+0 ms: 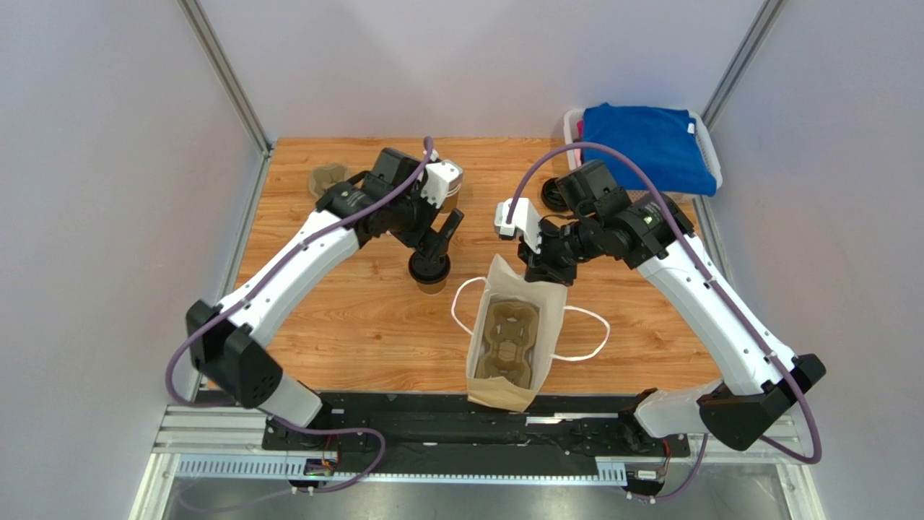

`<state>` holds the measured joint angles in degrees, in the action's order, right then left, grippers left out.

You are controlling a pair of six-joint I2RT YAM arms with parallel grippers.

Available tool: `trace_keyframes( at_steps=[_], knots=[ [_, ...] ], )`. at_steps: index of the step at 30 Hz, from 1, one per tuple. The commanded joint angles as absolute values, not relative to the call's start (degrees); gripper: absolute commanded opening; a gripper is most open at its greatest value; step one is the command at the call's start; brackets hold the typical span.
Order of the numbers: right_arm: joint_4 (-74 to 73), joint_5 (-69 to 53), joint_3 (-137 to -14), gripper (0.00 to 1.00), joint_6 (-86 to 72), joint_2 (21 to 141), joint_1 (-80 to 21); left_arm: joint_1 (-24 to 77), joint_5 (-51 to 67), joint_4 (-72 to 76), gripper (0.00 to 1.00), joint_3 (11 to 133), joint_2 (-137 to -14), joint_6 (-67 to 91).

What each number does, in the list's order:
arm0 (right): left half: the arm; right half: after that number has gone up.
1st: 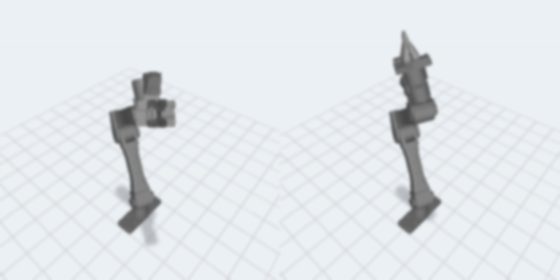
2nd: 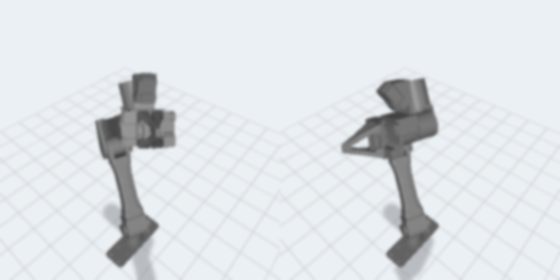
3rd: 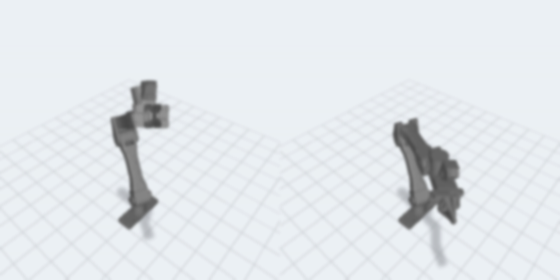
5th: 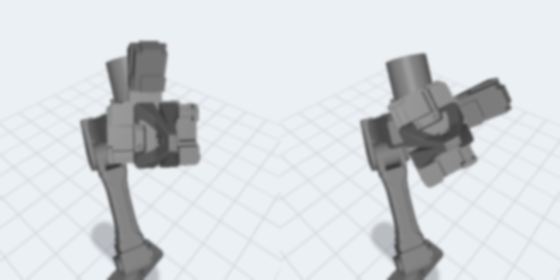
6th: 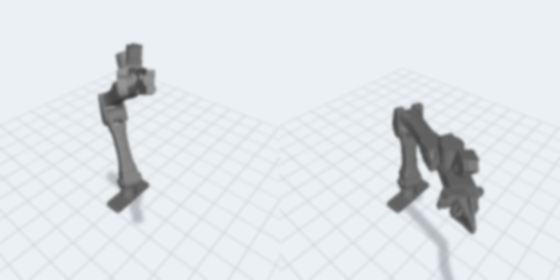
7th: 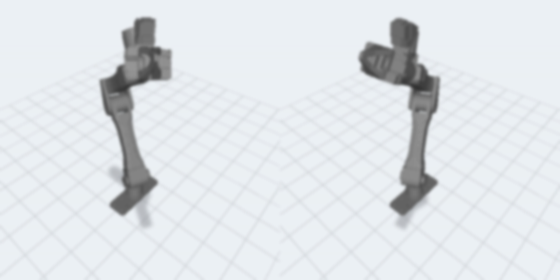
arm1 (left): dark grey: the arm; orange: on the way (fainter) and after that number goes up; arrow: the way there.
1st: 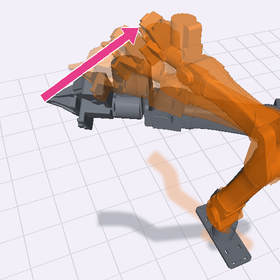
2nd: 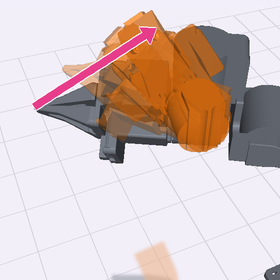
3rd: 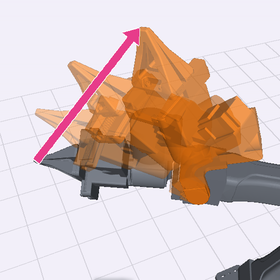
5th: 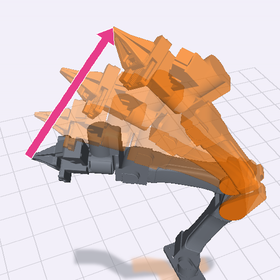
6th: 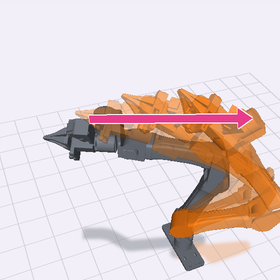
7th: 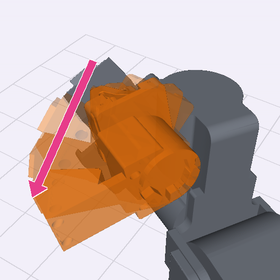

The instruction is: Pack the takeout coffee

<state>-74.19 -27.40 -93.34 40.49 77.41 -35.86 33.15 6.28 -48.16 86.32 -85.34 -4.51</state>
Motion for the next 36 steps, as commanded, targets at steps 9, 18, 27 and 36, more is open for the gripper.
trace_keyframes(
  at_steps=[9, 18, 27, 36],
  knots=[
    [-72.0, -26.5, -90.3, 0.00, 34.7, 73.7, -31.3, 29.8, 4.8, -54.5, 0.99, 92.6, -100.6, -0.4],
    [-72.0, -26.5, -90.8, 0.00, 34.8, 74.2, -30.3, 29.6, 3.1, -52.2, 0.99, 91.3, -102.3, 4.5],
    [-72.1, -26.9, -91.1, 0.00, 34.8, 74.9, -29.6, 29.5, 5.4, -51.5, 0.99, 90.4, -102.7, 4.9],
    [-72.2, -27.2, -91.6, 0.00, 35.0, 75.4, -29.5, 29.5, 6.4, -50.8, 0.99, 89.1, -103.4, 4.9]
  ],
)
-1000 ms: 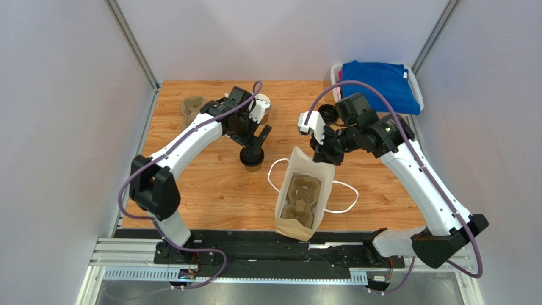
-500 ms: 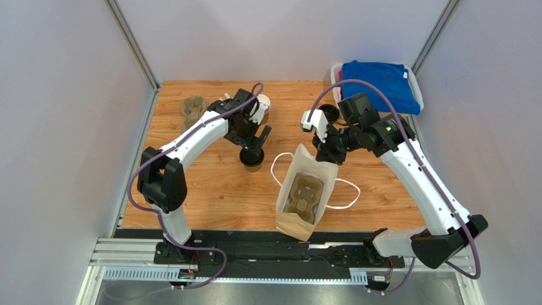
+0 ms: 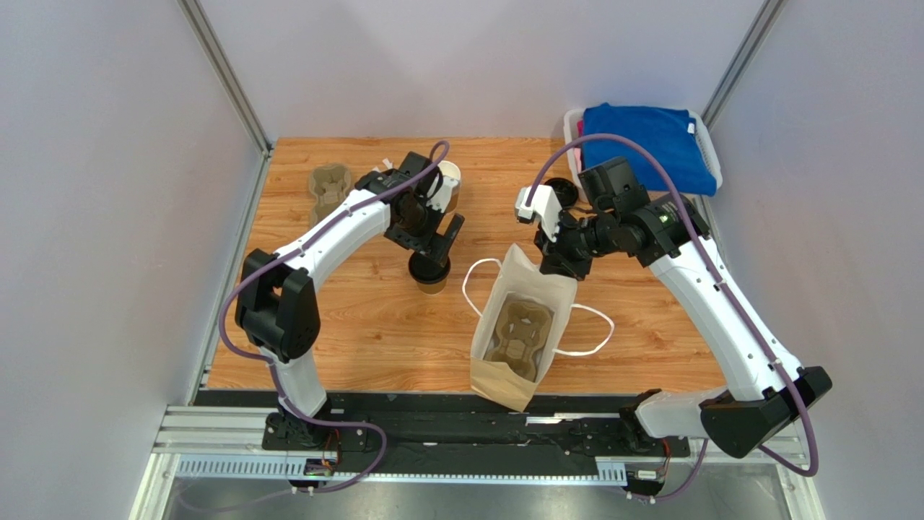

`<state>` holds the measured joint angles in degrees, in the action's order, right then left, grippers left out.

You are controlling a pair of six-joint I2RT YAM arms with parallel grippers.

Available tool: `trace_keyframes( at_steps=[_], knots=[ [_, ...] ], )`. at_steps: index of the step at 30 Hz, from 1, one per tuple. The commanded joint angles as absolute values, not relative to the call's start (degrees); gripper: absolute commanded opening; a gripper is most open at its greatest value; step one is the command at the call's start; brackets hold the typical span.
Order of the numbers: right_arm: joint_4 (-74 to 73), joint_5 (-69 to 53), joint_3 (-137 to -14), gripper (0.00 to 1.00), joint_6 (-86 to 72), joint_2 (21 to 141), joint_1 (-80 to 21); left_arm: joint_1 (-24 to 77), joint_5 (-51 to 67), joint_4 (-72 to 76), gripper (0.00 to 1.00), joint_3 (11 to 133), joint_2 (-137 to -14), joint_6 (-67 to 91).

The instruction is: Pack the takeout coffee

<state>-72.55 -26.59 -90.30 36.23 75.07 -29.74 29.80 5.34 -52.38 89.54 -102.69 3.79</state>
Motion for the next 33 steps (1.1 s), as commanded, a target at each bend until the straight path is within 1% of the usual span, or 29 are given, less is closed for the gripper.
trace_keyframes(
  at_steps=[1, 19, 25, 33],
  knots=[
    [-72.2, -27.1, -91.6, 0.00, 35.0, 75.3, -29.4, 29.5, 6.5, -50.3, 0.99, 88.9, -103.4, 4.8],
    [-72.6, -28.0, -92.5, 0.00, 35.3, 76.2, -29.2, 28.9, 5.0, -47.6, 0.99, 85.0, -104.4, 5.1],
    [-72.6, -28.1, -92.6, 0.00, 35.3, 76.3, -29.2, 28.6, 5.4, -47.5, 0.95, 85.1, -104.7, 5.4],
    [-72.6, -28.0, -92.7, 0.00, 35.3, 76.4, -29.2, 27.8, 6.9, -48.5, 0.98, 84.6, -104.9, 6.1]
  ],
)
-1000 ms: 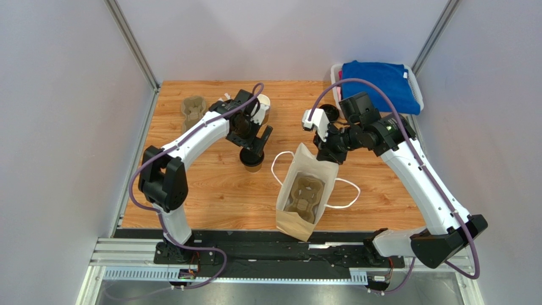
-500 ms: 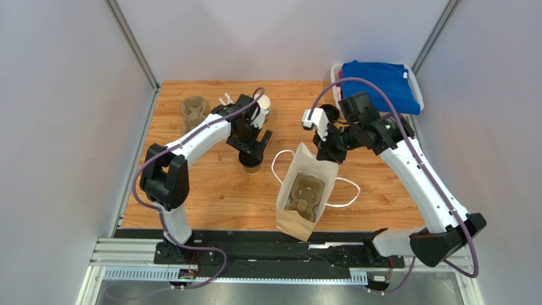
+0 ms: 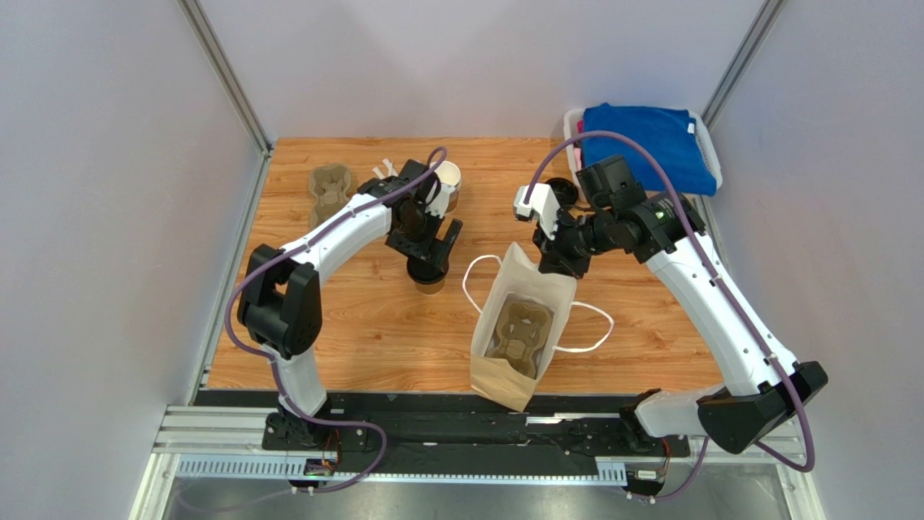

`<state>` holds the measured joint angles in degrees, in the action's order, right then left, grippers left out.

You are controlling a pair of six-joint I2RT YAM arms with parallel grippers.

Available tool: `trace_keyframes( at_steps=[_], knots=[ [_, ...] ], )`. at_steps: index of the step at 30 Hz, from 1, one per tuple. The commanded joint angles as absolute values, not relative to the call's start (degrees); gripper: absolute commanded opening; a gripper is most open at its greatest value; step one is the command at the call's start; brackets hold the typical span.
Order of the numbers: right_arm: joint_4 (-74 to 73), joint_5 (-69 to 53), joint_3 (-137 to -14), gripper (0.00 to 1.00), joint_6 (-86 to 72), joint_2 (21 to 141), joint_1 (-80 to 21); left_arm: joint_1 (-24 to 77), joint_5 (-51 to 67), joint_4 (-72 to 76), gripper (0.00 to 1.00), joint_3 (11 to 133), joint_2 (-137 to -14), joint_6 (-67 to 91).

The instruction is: Pack the takeout coffee

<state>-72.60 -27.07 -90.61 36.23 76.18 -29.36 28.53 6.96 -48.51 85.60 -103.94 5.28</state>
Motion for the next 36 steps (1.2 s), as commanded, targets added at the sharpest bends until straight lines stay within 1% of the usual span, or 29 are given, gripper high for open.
trace_keyframes(
  at_steps=[1, 4, 7, 8, 10, 11, 13, 14, 18, 19, 20, 21, 23, 24, 26, 27, 29, 30, 31, 36],
  knots=[
    [-72.6, -28.0, -92.7, 0.00, 35.3, 76.3, -29.2, 27.7, 6.9, -48.6, 0.98, 84.6, -104.9, 6.0],
    [-72.6, -28.0, -92.8, 0.00, 35.3, 76.3, -29.2, 27.7, 7.2, -48.8, 0.97, 84.6, -105.0, 6.0],
    [-72.6, -28.0, -92.9, 0.00, 35.2, 76.5, -29.2, 27.6, 8.3, -49.0, 0.89, 84.7, -104.5, 5.6],
    [-72.5, -27.9, -92.9, 0.00, 35.2, 76.4, -29.2, 27.6, 8.5, -49.0, 0.83, 84.8, -103.8, 5.2],
    [-72.3, -27.9, -92.9, 0.00, 35.0, 76.4, -29.2, 27.6, 8.9, -49.4, 0.77, 85.0, -102.7, 4.6],
    [-72.1, -27.7, -92.8, 0.00, 34.6, 76.3, -29.1, 27.6, 9.1, -49.7, 0.70, 85.1, -101.4, 3.4],
    [-71.5, -27.2, -92.4, 0.00, 34.0, 76.0, -29.1, 27.6, 9.4, -50.6, 0.63, 85.1, -99.9, 2.2],
    [-71.0, -27.2, -92.3, 0.00, 33.3, 75.8, -29.1, 27.6, 9.4, -51.0, 0.56, 84.9, -97.8, 1.2],
    [-70.0, -27.0, -92.1, 0.01, 31.7, 75.4, -28.8, 27.6, 10.1, -52.6, 0.52, 83.7, -92.4, -2.0],
    [-70.0, -27.0, -92.2, 0.03, 31.4, 75.4, -28.7, 27.6, 11.2, -53.0, 0.50, 83.8, -91.4, -3.0],
    [-69.9, -27.1, -92.2, 0.07, 31.1, 75.3, -28.6, 27.6, 11.9, -54.1, 0.46, 84.1, -89.8, -5.3],
    [-69.9, -27.3, -92.3, 0.23, 30.5, 75.4, -28.5, 27.6, 12.1, -54.7, 0.44, 84.8, -89.1, -6.1],
    [-69.7, -27.6, -92.5, 0.37, 29.8, 75.5, -28.1, 27.6, 13.4, -56.2, 0.42, 85.6, -87.2, -8.0],
    [-69.8, -28.0, -92.6, 0.47, 29.2, 75.4, -28.0, 27.6, 13.9, -56.9, 0.41, 87.1, -86.6, -8.7],
    [-69.8, -28.3, -93.1, 0.56, 28.4, 75.5, -27.2, 27.6, 15.6, -59.3, 0.38, 89.3, -85.0, -10.3],
    [-69.8, -28.6, -93.4, 0.62, 28.0, 75.6, -27.0, 27.6, 16.4, -60.3, 0.38, 92.4, -84.5, -10.9],
    [-69.8, -28.7, -93.7, 0.65, 27.0, 75.7, -26.1, 27.6, 20.7, -64.0, 0.38, 97.4, -83.9, -12.7],
    [-70.0, -29.1, -93.9, 0.66, 26.9, 75.9, -25.8, 27.6, 22.7, -65.1, 0.37, 103.8, -84.0, -13.2],
    [-70.1, -29.3, -94.1, 0.66, 26.7, 75.9, -25.2, 27.7, 26.6, -66.2, 0.37, 107.1, -84.1, -13.6],
    [-69.9, -29.8, -94.2, 0.65, 26.3, 76.8, -24.9, 32.9, 26.4, -71.6, 0.36, 126.9, -86.9, -15.6]
  ],
)
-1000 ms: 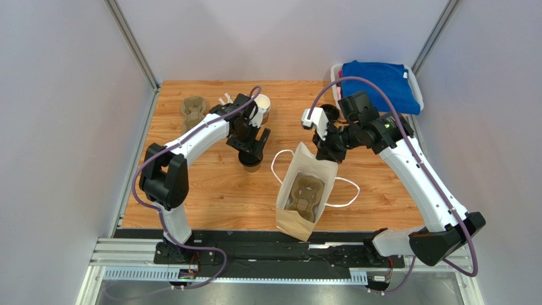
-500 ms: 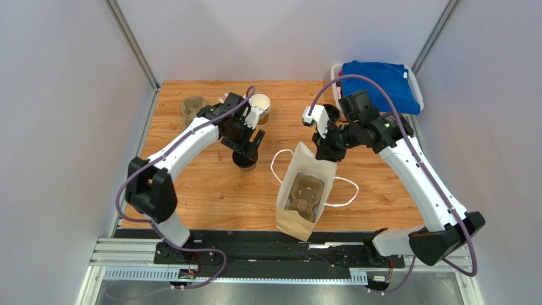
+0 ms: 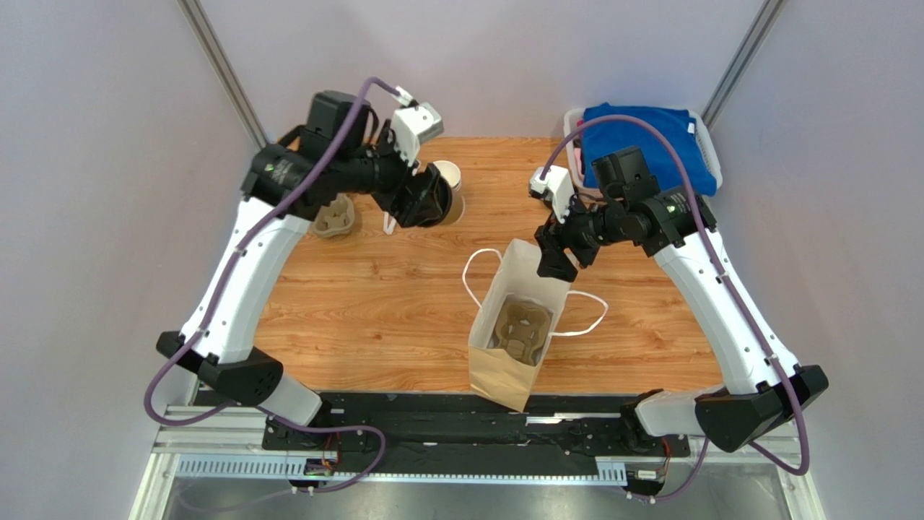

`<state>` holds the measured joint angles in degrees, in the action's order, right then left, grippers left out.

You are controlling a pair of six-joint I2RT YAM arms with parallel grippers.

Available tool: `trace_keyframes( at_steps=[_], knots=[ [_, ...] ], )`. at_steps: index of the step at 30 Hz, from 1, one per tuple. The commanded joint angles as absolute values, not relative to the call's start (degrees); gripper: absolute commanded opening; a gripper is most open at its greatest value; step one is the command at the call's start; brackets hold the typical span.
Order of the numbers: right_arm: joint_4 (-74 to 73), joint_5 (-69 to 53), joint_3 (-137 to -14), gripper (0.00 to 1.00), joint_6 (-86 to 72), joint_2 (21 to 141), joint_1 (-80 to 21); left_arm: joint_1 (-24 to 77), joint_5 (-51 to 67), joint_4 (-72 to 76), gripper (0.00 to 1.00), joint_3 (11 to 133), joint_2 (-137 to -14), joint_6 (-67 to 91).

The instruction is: Pack the takeout coffee

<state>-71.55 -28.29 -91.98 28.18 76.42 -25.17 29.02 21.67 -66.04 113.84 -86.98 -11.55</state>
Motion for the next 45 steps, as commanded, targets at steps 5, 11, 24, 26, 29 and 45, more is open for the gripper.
trace_keyframes(
  at_steps=[5, 11, 24, 26, 29, 45],
  knots=[
    [-68.9, -30.1, -94.3, 0.61, 25.4, 78.7, -22.9, 40.2, 27.0, -74.8, 0.35, 138.3, -89.2, -19.1],
    [-69.2, -34.8, -95.7, 0.42, 24.5, 80.6, -21.4, 54.6, 24.9, -74.3, 0.35, 137.6, -89.4, -26.8],
    [-65.3, -39.6, -96.7, 0.00, 18.7, 77.1, -21.5, 62.7, 16.8, -72.7, 0.33, 125.3, -94.0, -31.0],
    [-64.7, -40.0, -96.3, 0.00, 18.1, 76.3, -21.9, 63.1, 15.8, -72.7, 0.33, 123.3, -94.5, -31.4],
    [-64.5, -40.0, -94.8, 0.00, 17.2, 74.6, -22.7, 63.6, 14.5, -71.5, 0.32, 119.1, -93.6, -32.0],
    [-59.7, -39.7, -85.7, 0.00, 14.3, 67.0, -25.0, 64.8, 10.6, -65.2, 0.32, 102.2, -90.6, -34.5]
  ],
)
